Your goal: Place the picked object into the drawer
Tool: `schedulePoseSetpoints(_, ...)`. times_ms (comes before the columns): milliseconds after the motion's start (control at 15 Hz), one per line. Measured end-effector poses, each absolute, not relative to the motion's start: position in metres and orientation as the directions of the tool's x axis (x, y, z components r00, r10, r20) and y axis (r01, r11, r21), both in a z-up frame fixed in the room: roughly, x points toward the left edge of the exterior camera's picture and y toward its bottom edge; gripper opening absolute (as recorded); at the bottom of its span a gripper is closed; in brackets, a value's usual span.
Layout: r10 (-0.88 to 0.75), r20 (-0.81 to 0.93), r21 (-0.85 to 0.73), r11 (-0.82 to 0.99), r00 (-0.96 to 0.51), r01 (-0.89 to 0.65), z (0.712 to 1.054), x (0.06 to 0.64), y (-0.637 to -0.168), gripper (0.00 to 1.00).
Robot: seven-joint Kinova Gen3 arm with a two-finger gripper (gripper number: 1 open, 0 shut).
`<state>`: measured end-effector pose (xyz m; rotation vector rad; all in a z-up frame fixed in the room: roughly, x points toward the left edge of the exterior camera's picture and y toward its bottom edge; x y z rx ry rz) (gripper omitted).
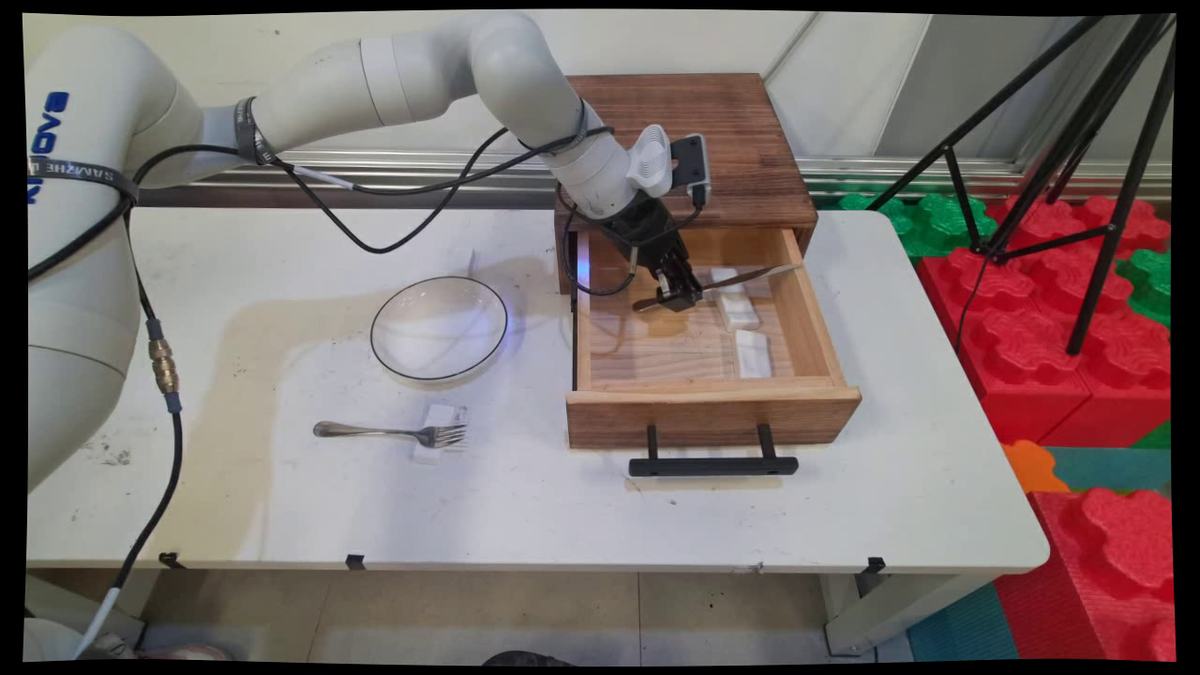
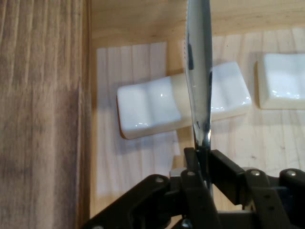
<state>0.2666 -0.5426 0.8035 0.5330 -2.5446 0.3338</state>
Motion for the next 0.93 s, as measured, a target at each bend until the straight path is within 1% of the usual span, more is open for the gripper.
schedulePoseSetpoints(933, -0.33, 0.501, -0.108, 0.893, -0.8, -0.437, 0.796, 0.288, -0.531, 0.0)
